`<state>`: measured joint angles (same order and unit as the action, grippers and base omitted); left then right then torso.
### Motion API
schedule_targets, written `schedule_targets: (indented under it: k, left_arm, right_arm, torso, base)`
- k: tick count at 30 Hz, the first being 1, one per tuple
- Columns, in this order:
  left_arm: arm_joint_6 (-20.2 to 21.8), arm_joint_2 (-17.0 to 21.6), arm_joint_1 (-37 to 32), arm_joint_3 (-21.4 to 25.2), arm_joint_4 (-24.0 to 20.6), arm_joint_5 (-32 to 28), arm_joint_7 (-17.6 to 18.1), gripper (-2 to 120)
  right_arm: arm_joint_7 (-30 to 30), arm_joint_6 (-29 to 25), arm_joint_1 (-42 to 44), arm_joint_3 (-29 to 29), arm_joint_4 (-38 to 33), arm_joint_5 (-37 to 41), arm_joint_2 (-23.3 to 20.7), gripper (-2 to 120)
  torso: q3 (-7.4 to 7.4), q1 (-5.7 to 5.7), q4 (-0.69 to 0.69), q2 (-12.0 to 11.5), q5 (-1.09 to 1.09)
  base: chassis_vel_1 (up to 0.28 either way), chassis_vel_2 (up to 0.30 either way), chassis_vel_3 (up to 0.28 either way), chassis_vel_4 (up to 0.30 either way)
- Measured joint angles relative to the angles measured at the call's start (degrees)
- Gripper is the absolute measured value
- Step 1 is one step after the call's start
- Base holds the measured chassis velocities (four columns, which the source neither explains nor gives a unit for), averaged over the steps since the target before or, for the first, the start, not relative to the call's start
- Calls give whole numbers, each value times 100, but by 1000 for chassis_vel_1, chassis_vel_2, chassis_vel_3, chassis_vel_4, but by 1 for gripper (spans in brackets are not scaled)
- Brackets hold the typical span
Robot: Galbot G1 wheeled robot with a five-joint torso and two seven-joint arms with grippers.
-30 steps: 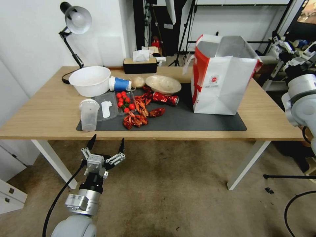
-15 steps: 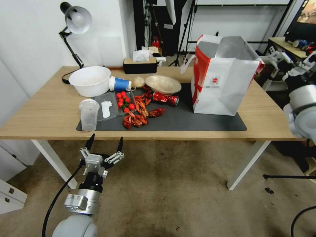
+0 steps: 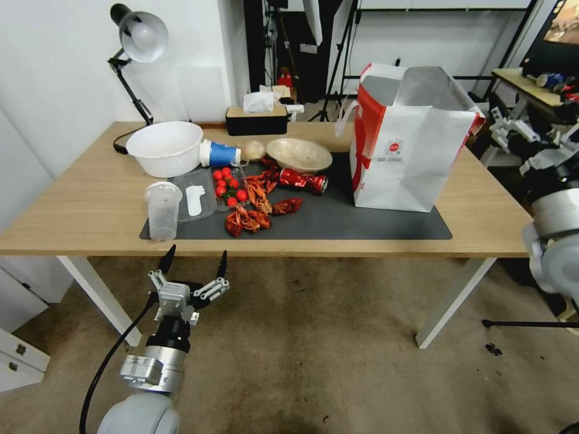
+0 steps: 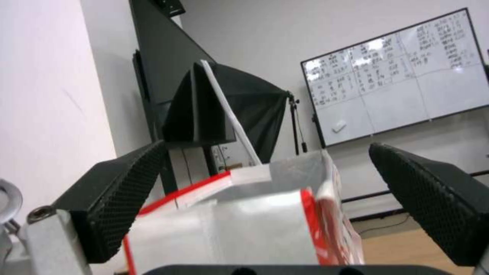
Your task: Pick up the food delivery bag from the floor and place it on the table.
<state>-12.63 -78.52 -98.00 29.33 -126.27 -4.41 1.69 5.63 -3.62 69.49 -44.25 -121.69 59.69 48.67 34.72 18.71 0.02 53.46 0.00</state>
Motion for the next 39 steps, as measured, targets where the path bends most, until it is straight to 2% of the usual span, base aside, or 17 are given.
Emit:
schedule_targets:
  k: [2,4,6,10,12,13,19,22,30,37,39]
  left_arm:
    - [-32,-1,-13,6,0,-1,6,100]
    - [-37,-2,-14,6,0,-2,6,100]
    - [-41,-5,-15,-7,1,-2,6,100]
    - [-42,-12,3,-34,20,-2,6,100]
    - [-42,-12,3,-34,20,-2,6,100]
    - [-48,-17,17,-47,45,-2,4,100]
    - [-57,2,17,-31,60,-12,4,100]
    - [-72,16,12,-10,60,-37,5,100]
    - [-152,20,24,-13,136,-60,4,100]
    - [-289,15,46,-12,291,-75,24,100]
    - [-373,11,65,7,400,-76,34,100]
  right_arm:
    - [-104,-48,356,-147,-240,-360,287,100]
    - [-115,-65,431,-172,-295,-403,354,100]
    - [-130,-88,729,-255,-570,-501,604,100]
    - [-166,-206,1024,-296,-838,-820,883,100]
    - [-166,-206,1024,-296,-838,-820,883,100]
    - [-152,-276,1217,-293,-1058,-1077,1104,100]
    - [-151,-317,1416,-237,-1288,-1578,1465,100]
    - [-203,-330,1590,-144,-1363,-2132,1762,100]
    - [-480,-522,1918,31,-1181,-2865,2260,100]
    - [-888,-956,2265,116,-592,-3438,2754,100]
    - [-1033,-1161,2372,164,-221,-3643,2960,100]
  torso:
    - [0,0,0,0,-1]
    - [0,0,-1,0,-1]
    - [0,0,-1,0,0]
    - [0,0,0,0,-1]
    - [0,0,0,0,0]
    - [0,0,0,0,-1]
    - [0,0,0,0,0]
    - [0,0,0,0,0]
    - [0,0,0,0,-1]
    - [0,0,0,0,-1]
    - [1,1,0,0,3]
  base:
    - [0,0,0,0]
    - [0,0,0,0]
    - [0,0,0,0]
    - [0,0,0,0]
    - [0,0,0,0]
    - [0,0,0,0]
    - [0,0,0,0]
    - [0,0,0,0]
    - [0,0,0,0]
    - [0,0,0,0]
    - [0,0,0,0]
